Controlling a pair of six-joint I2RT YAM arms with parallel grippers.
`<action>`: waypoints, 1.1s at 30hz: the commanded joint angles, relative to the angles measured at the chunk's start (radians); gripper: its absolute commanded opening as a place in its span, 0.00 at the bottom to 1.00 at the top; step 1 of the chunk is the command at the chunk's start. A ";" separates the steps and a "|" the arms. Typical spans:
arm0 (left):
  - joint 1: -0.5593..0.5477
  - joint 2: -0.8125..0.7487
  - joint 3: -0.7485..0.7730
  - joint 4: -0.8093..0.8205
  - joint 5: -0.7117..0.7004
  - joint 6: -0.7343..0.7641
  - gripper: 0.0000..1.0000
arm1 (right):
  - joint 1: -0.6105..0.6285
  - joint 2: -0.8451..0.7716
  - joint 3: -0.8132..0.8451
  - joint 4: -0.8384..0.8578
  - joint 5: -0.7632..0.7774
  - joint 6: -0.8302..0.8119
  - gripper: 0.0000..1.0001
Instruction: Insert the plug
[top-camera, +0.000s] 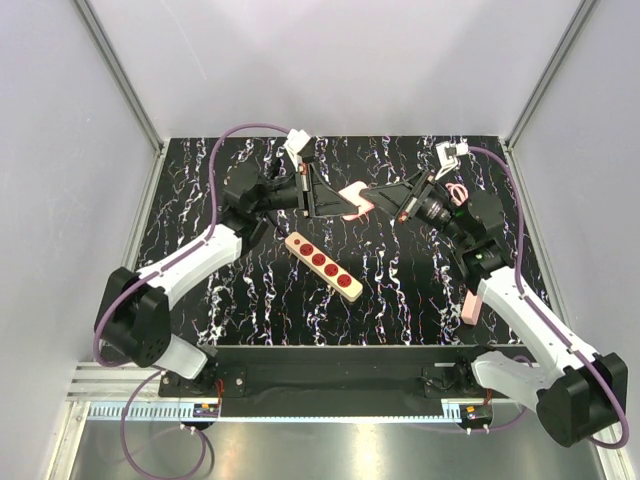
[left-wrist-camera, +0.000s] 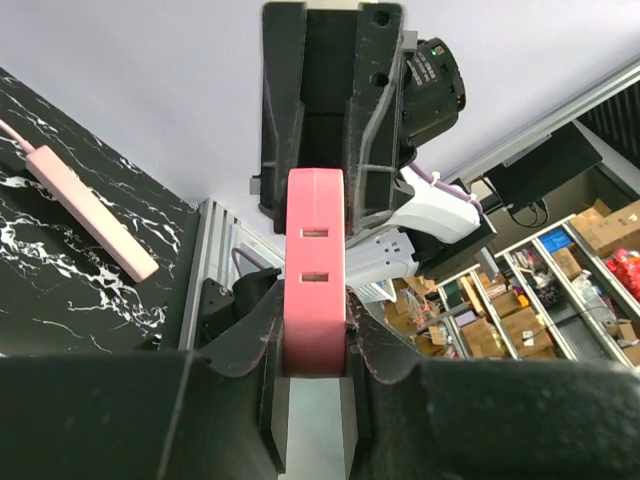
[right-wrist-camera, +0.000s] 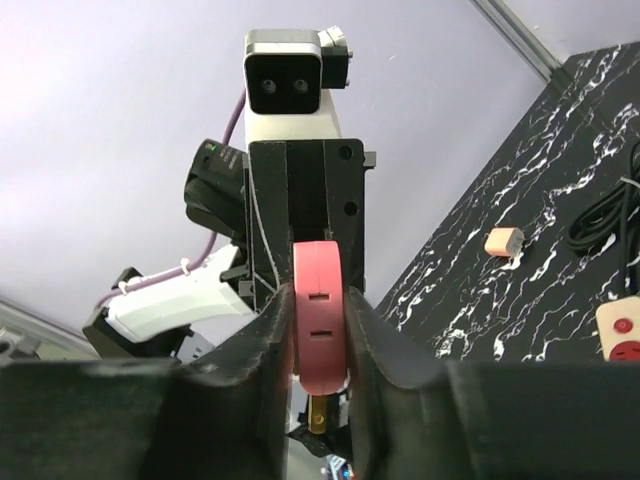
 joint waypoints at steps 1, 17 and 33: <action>-0.003 0.014 -0.004 0.154 0.007 -0.029 0.00 | 0.006 -0.030 -0.014 -0.061 0.025 -0.029 0.39; -0.003 -0.128 0.068 -0.807 -0.110 0.564 0.00 | -0.040 -0.172 0.184 -1.216 1.003 -0.321 0.79; -0.017 -0.230 0.018 -0.906 -0.156 0.661 0.00 | -0.566 0.414 0.126 -1.310 0.838 -0.480 0.44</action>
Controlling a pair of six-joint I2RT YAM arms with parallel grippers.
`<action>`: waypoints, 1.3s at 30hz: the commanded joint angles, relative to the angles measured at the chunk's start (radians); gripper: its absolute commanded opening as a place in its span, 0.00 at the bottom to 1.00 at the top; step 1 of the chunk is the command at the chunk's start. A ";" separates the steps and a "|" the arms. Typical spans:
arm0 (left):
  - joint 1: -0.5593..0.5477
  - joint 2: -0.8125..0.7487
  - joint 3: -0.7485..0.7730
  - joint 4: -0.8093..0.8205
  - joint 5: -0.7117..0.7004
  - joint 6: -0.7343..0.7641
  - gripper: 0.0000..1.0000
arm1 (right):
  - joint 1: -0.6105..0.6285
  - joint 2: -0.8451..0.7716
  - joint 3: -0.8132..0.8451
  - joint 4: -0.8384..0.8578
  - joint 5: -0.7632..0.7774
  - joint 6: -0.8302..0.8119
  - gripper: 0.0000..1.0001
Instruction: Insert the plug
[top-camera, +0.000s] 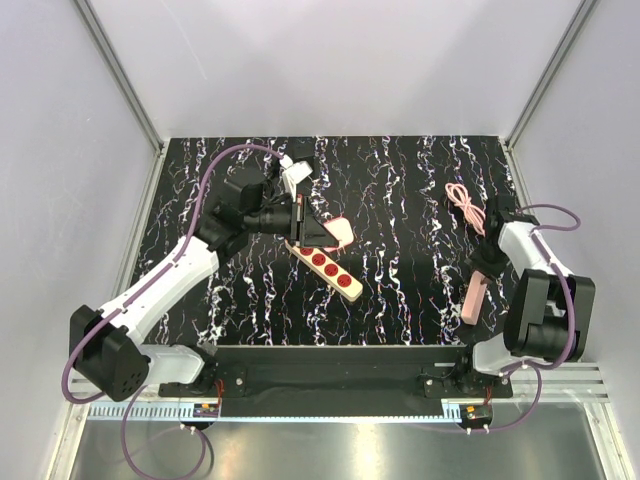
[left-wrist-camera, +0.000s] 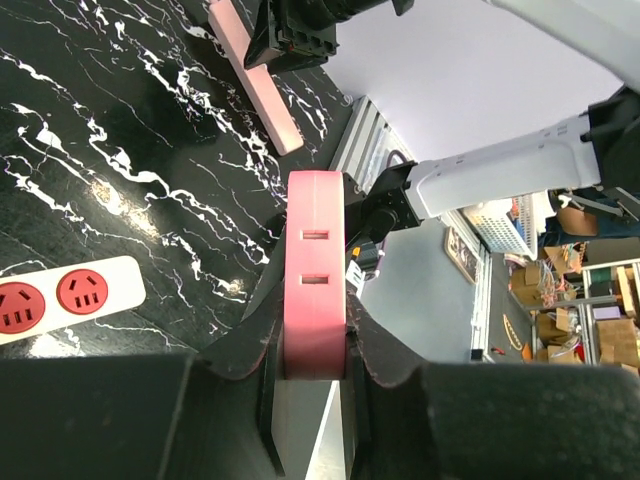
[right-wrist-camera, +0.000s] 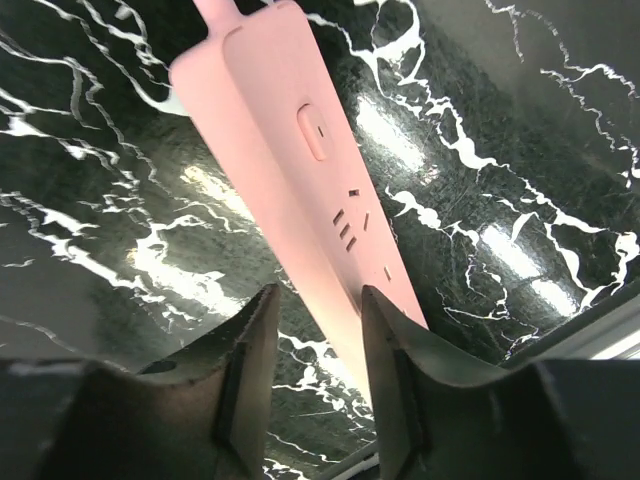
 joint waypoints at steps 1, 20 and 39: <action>-0.009 -0.030 -0.005 0.008 -0.011 0.023 0.00 | 0.002 0.014 0.006 0.016 0.042 -0.017 0.43; -0.009 -0.021 0.001 -0.038 -0.074 0.069 0.00 | 0.053 0.367 0.077 0.301 -0.142 0.009 0.23; -0.047 -0.044 0.065 -0.047 0.200 0.174 0.00 | 0.374 -0.094 0.528 -0.009 -1.061 -0.478 0.73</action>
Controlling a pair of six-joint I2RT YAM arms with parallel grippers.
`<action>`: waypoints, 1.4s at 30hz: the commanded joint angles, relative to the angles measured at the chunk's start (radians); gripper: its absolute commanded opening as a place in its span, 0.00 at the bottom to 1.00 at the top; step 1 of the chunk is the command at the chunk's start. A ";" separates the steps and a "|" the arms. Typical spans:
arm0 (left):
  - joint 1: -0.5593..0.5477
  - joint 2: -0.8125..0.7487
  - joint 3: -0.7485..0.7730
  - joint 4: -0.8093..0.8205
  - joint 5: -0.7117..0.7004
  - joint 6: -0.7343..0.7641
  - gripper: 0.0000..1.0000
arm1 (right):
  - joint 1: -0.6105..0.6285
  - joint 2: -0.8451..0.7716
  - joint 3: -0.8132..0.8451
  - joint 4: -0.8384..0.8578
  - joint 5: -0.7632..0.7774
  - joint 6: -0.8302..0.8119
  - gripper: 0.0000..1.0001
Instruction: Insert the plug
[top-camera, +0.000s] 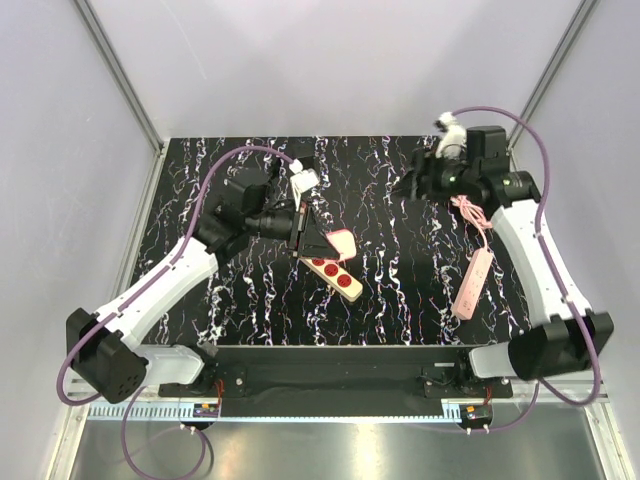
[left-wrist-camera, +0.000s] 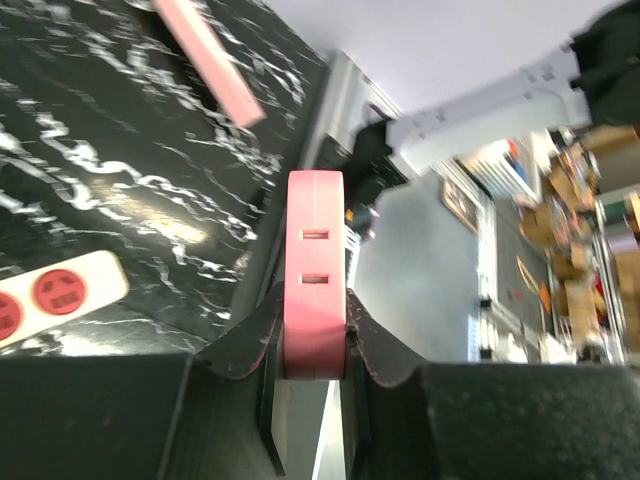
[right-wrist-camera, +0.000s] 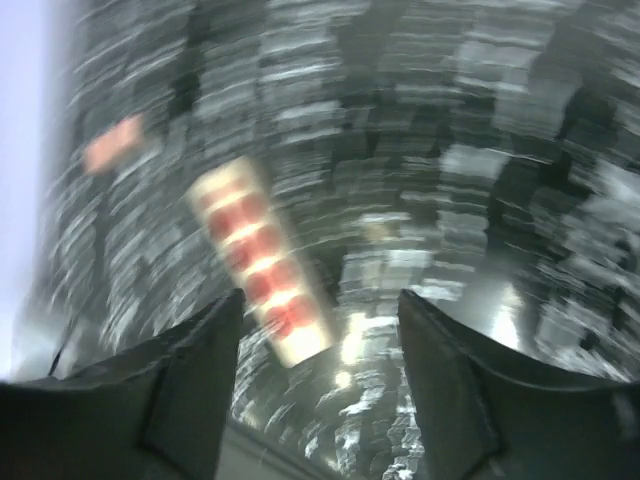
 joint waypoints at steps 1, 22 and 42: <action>-0.017 -0.035 0.022 0.036 0.131 0.050 0.00 | 0.104 -0.065 0.019 -0.100 -0.413 -0.185 0.75; -0.169 -0.060 0.074 -0.254 0.079 0.260 0.00 | 0.505 -0.150 -0.085 -0.083 -0.586 -0.177 0.77; -0.017 -0.050 0.199 -0.360 0.129 0.286 0.59 | 0.591 -0.246 -0.227 0.205 -0.235 0.062 0.00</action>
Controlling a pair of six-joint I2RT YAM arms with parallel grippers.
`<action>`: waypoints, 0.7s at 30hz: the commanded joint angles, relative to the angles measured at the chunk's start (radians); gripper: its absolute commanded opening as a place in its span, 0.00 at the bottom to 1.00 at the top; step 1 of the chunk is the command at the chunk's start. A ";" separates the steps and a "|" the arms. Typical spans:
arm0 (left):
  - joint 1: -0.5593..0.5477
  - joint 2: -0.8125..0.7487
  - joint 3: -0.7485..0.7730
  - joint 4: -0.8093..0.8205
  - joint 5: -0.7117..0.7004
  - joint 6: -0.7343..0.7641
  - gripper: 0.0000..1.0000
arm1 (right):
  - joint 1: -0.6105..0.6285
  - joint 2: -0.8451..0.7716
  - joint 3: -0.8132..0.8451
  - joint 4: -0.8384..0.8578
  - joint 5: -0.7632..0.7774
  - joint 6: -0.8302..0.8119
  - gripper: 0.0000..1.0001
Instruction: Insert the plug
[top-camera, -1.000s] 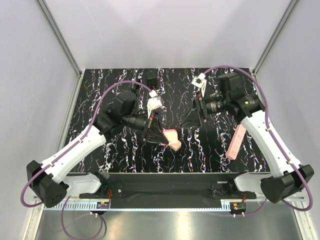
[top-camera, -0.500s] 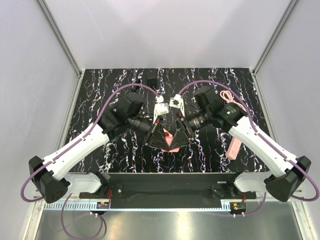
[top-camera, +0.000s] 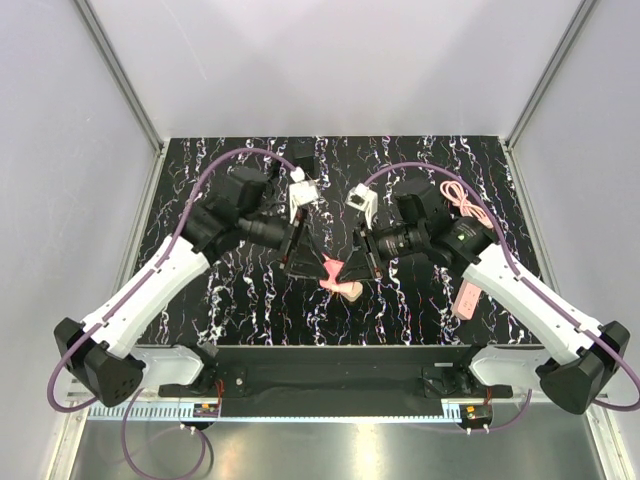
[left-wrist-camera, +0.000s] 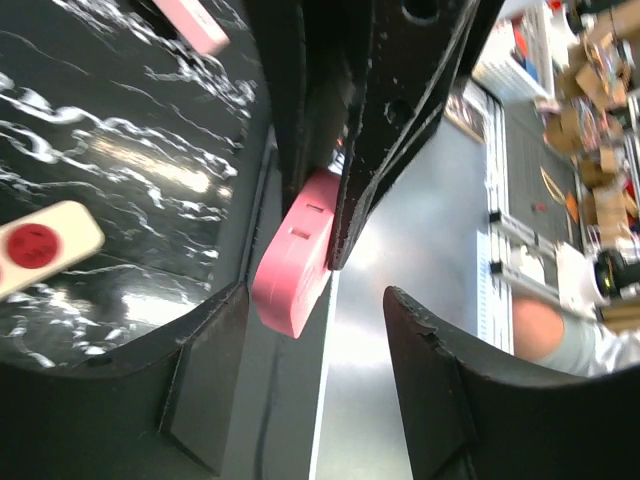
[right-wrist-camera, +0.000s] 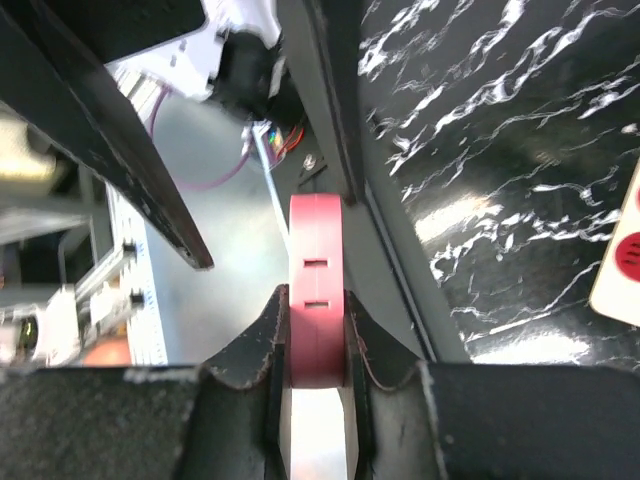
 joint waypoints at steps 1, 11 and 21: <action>0.026 -0.026 0.071 0.031 0.066 -0.007 0.59 | 0.003 -0.057 -0.015 0.160 0.074 0.107 0.00; 0.034 -0.063 0.051 0.203 0.108 -0.118 0.63 | 0.001 -0.130 -0.060 0.372 -0.007 0.220 0.00; 0.035 -0.075 0.027 0.286 0.149 -0.199 0.19 | 0.001 -0.186 -0.115 0.512 -0.012 0.286 0.00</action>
